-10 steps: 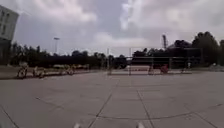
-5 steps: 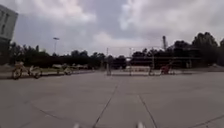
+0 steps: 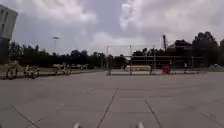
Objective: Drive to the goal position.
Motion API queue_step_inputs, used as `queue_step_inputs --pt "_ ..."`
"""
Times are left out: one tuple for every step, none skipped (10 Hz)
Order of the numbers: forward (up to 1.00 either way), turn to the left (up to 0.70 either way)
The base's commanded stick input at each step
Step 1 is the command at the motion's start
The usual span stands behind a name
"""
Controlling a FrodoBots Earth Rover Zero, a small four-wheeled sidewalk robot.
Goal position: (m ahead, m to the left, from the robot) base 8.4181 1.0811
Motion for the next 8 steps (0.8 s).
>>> queue_step_inputs --pt "0.6 0.08" --pt "0.6 0.11" --pt "0.6 0.14" --pt "0.6 0.15" --pt "0.6 0.14" --pt "0.6 0.12" --pt "0.6 0.09" --pt "0.6 0.03"
